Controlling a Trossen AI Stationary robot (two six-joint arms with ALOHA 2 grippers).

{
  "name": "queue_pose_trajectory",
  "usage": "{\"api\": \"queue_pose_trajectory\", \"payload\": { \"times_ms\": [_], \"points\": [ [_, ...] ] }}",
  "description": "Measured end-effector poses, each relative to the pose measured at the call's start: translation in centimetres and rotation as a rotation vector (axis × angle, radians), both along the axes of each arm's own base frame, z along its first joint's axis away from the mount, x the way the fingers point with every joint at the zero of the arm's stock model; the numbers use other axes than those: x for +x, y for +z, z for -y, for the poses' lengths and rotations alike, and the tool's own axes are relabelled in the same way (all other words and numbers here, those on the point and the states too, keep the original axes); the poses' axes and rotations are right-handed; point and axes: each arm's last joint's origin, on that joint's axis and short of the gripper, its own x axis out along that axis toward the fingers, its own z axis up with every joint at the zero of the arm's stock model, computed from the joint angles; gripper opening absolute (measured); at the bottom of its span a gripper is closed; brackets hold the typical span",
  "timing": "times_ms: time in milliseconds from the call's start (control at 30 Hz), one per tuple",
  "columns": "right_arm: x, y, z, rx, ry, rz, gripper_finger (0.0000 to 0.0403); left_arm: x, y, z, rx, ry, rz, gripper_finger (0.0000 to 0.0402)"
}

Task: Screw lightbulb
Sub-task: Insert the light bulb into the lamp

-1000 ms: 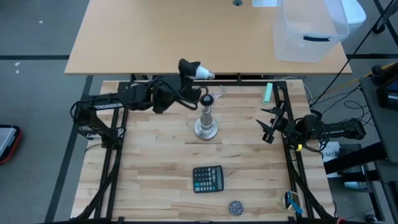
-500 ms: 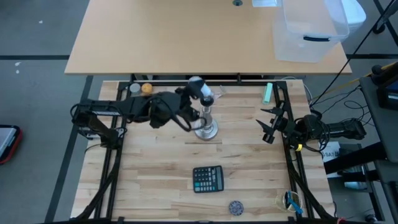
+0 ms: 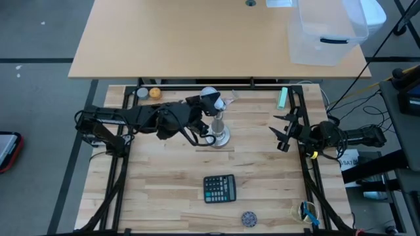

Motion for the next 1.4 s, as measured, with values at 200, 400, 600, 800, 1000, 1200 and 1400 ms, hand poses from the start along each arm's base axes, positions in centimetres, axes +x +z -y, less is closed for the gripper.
{"api": "queue_pose_trajectory", "payload": {
  "times_ms": [200, 400, 600, 800, 1000, 1200, 1400],
  "points": [
    [0.0, 0.0, 0.0, 0.000, 0.000, 0.000, 0.0212, 0.1, 0.0, -0.2, 0.081, -0.043, -0.080, 0.0272],
    [0.0, -0.1, 0.0, -0.001, 0.000, -0.013, 0.0212, 0.2, 0.2, -0.8, 0.147, -0.059, -0.128, 0.0271],
    [0.2, -0.4, 0.0, 0.008, 0.005, -0.038, 0.0212, 0.3, 0.3, -1.8, 0.184, -0.039, -0.153, 0.0271],
    [0.2, -0.4, 0.0, 0.027, 0.013, -0.043, 0.0212, 0.4, 0.4, -2.7, 0.199, -0.035, -0.164, 0.0274],
    [0.2, -0.4, 0.0, 0.027, 0.013, -0.043, 0.0212, 0.3, 0.2, -2.7, 0.232, -0.045, -0.220, 0.0275],
    [0.2, -0.4, 0.0, 0.027, 0.013, -0.043, 0.0212, 0.2, -0.1, -2.7, 0.253, -0.052, -0.272, 0.0275],
    [0.2, -0.4, 0.0, 0.027, 0.013, -0.043, 0.0212, 0.2, -0.2, -2.7, 0.260, -0.058, -0.285, 0.0276]
  ]
}}
